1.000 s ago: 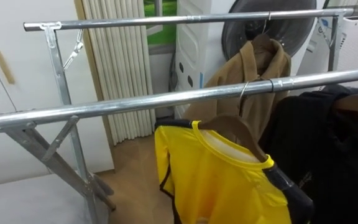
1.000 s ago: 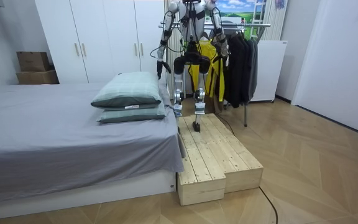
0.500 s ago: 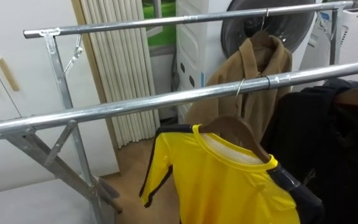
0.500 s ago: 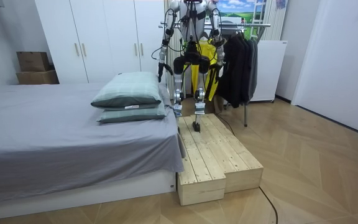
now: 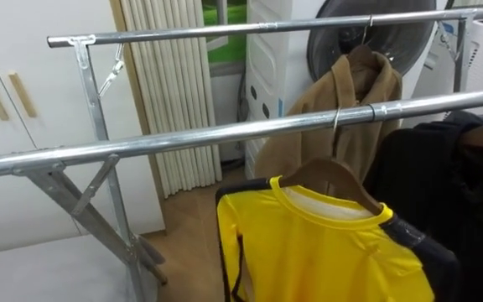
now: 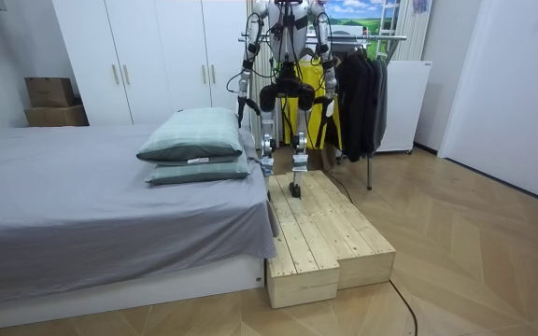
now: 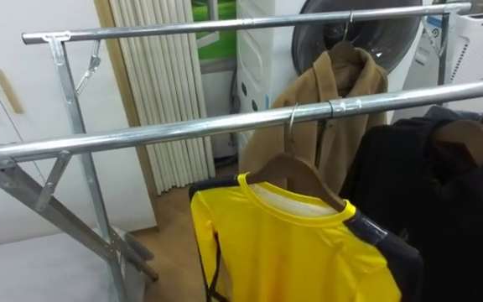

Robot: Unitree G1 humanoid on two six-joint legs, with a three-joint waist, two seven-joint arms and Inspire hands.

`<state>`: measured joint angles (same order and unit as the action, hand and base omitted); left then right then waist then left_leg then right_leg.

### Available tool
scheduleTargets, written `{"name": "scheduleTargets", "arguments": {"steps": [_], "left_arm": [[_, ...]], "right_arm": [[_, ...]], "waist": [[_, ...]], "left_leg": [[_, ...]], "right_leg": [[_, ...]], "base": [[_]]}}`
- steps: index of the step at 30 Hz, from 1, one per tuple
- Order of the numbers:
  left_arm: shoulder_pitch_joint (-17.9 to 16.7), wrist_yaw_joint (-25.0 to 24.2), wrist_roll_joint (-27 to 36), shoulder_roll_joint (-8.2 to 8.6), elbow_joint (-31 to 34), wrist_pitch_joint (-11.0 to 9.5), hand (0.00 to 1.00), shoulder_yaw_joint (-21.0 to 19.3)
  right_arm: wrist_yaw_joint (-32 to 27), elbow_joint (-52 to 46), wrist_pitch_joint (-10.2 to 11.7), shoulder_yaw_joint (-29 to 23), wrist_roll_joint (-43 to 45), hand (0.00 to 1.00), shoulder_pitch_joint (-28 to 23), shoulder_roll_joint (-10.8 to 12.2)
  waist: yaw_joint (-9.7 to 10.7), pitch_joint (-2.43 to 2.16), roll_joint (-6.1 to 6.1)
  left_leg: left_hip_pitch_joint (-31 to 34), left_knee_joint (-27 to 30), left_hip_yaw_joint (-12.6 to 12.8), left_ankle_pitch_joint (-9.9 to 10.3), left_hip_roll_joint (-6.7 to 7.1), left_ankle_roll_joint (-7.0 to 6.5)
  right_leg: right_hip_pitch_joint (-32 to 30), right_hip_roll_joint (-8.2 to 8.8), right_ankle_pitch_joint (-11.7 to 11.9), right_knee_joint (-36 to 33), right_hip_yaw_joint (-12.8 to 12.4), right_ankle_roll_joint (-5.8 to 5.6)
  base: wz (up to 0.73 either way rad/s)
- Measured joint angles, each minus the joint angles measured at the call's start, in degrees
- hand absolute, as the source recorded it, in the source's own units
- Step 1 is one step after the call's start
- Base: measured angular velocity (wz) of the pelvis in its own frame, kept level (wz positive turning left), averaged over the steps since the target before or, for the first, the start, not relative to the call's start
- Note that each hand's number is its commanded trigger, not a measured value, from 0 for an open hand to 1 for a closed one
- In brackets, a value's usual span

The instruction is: Hang clothes

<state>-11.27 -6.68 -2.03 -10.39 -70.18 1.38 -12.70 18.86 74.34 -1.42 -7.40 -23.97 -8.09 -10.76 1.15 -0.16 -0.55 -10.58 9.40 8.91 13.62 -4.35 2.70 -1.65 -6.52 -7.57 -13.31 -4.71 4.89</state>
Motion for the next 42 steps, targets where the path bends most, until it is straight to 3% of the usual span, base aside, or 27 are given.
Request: {"name": "scheduleTargets", "arguments": {"steps": [12, 34, 42], "left_arm": [[0.44, 1.54, 6.33, 0.49, -0.19, 0.0, 0.0, 1.17], [0.49, 2.51, 7.0, 1.12, -0.2, -0.04, 0.0, 1.18], [0.63, 2.65, 6.98, 1.08, -0.16, -0.56, 0.0, 3.02]], "right_arm": [[-1.67, 0.06, 0.13, 1.68, -0.87, 0.0, 0.21, 0.08], [-1.77, -0.14, 0.08, 1.96, -0.78, 0.0, 0.44, 0.39], [-1.75, -0.32, 0.32, 5.54, -0.79, 0.0, 2.14, 0.93]], "waist": [[-0.12, 0.13, -0.25], [-1.56, 0.08, -0.22], [-1.62, 0.13, -0.44]], "left_leg": [[0.42, -0.01, -0.33, 0.0, -0.03, 0.0], [0.84, 0.01, -1.02, 0.0, -0.05, -0.01], [1.27, 0.02, -1.85, 0.0, -0.07, -0.01]], "right_leg": [[0.11, 0.22, 0.73, 0.81, 0.87, -0.05], [0.14, 0.51, 0.72, 0.58, 2.31, -0.1], [0.11, 0.73, 0.67, 0.69, 3.21, -0.05]], "base": [[0.03], [0.02], [0.06]]}}
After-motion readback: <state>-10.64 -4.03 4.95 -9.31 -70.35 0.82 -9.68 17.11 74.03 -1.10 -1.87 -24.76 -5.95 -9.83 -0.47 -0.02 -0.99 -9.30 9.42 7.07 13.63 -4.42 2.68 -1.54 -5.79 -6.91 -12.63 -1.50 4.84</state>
